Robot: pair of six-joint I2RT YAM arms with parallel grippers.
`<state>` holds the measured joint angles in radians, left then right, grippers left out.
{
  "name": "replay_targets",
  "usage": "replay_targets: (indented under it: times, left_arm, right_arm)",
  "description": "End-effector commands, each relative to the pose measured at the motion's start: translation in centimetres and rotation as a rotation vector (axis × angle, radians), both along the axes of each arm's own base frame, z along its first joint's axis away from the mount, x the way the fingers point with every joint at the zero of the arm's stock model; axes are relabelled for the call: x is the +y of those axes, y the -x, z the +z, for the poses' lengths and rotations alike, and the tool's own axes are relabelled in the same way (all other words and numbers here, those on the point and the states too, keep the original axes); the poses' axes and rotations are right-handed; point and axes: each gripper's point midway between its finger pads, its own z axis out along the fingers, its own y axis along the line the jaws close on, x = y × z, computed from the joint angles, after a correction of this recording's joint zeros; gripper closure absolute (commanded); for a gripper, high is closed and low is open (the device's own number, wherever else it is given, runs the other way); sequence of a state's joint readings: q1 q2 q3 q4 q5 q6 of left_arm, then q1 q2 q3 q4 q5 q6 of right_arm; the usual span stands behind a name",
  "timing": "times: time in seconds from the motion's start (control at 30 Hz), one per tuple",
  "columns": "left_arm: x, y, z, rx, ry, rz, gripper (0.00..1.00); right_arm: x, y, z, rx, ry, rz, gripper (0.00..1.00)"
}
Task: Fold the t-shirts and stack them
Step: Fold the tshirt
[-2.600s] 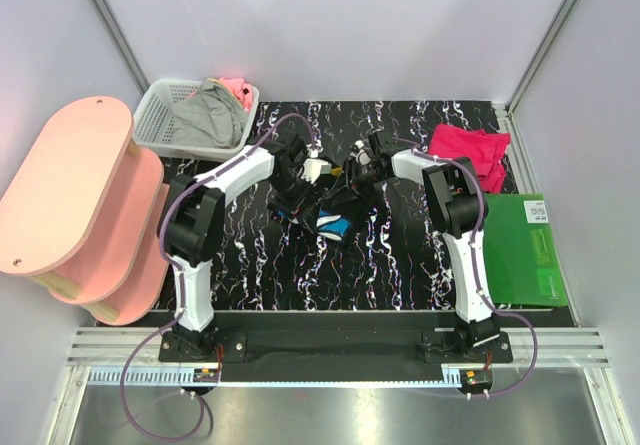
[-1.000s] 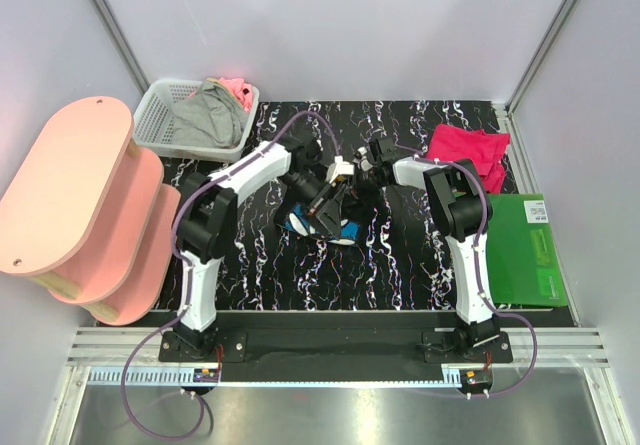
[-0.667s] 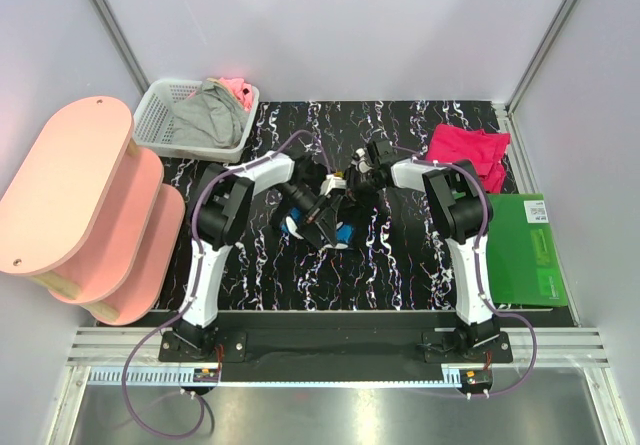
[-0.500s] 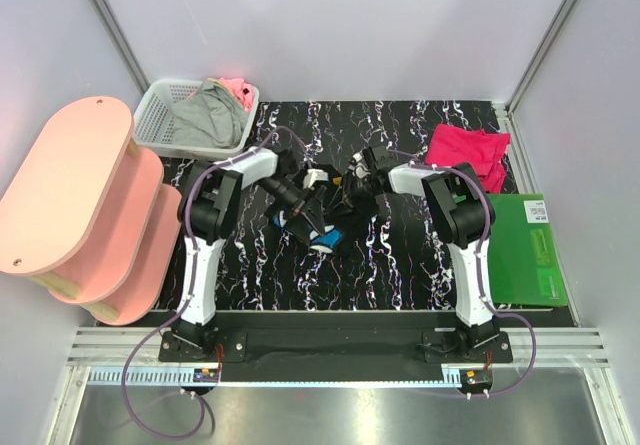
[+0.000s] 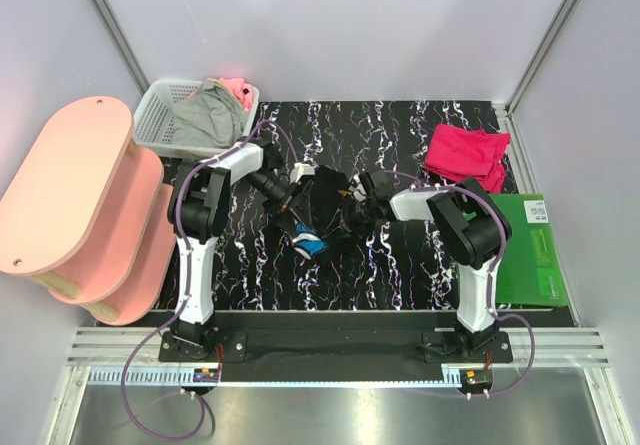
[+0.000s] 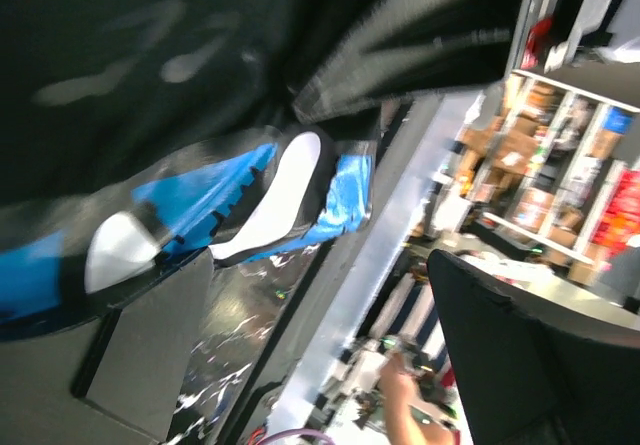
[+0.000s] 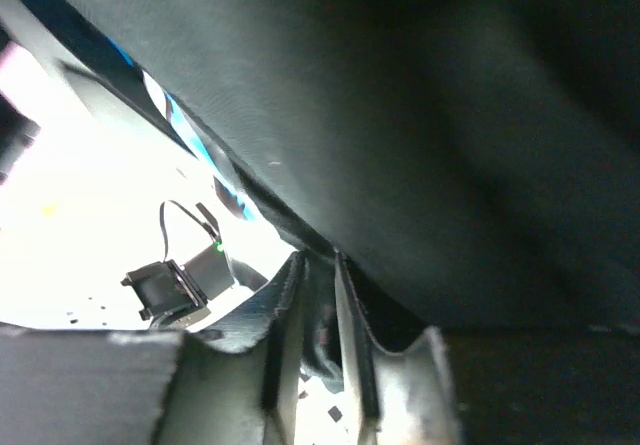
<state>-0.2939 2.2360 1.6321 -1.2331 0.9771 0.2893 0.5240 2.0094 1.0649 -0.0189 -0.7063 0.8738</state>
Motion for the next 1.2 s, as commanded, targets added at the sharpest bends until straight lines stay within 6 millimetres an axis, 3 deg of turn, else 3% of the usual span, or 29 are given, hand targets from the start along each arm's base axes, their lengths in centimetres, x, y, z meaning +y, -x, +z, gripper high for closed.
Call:
replay_targets:
  times: [0.0,0.1,0.13,0.17,0.27,0.37,0.43,0.5,0.63,0.7,0.97,1.17]
  left_arm:
    - [3.0,-3.0,1.8,-0.309,-0.124,-0.053,0.01]
    - [3.8,-3.8,5.5,-0.465,-0.164,-0.066,0.01]
    - [4.0,-3.8,7.7,-0.539,-0.162,-0.063,0.01]
    - [4.0,-3.7,8.7,-0.583,-0.16,-0.072,0.01]
    - [4.5,-2.9,11.9,-0.72,-0.2,-0.095,0.01]
    - [4.5,-1.6,13.5,-0.777,-0.213,-0.102,0.01]
    - [4.1,-0.5,13.1,-0.772,-0.233,-0.126,0.01]
    - [4.0,0.0,12.1,-0.758,-0.261,-0.142,0.01]
    - [2.1,0.3,9.8,-0.711,-0.275,-0.189,0.01]
    - [1.4,-0.2,8.5,-0.694,-0.301,-0.195,0.01]
    - [-1.1,-2.8,4.0,-0.712,-0.413,-0.216,0.01]
    - [-1.4,-3.4,0.8,-0.717,-0.48,-0.242,0.01]
  right_arm:
    - [0.4,2.6,-0.3,0.032,0.051,0.019,0.66]
    - [0.3,0.1,2.0,-0.041,0.041,0.019,0.52]
    - [-0.2,-0.5,2.3,-0.042,0.058,0.021,0.5]
    - [-0.5,-2.5,3.6,-0.071,0.039,-0.003,0.49]
    - [-1.4,-5.7,5.6,-0.122,0.026,-0.03,0.45]
    - [-5.3,-9.9,7.1,-0.192,0.069,-0.111,0.29]
    - [-7.8,-11.7,7.2,-0.233,0.139,-0.15,0.17]
    - [-10.7,-13.3,6.7,-0.232,0.167,-0.203,0.14]
    - [-13.4,-15.1,5.3,-0.207,0.195,-0.232,0.12]
    - [-14.1,-14.8,3.2,-0.171,0.234,-0.209,0.11]
    - [-13.6,-13.1,-1.9,-0.043,0.218,-0.137,0.12]
    - [-12.2,-10.8,-3.6,0.005,0.12,-0.1,0.16]
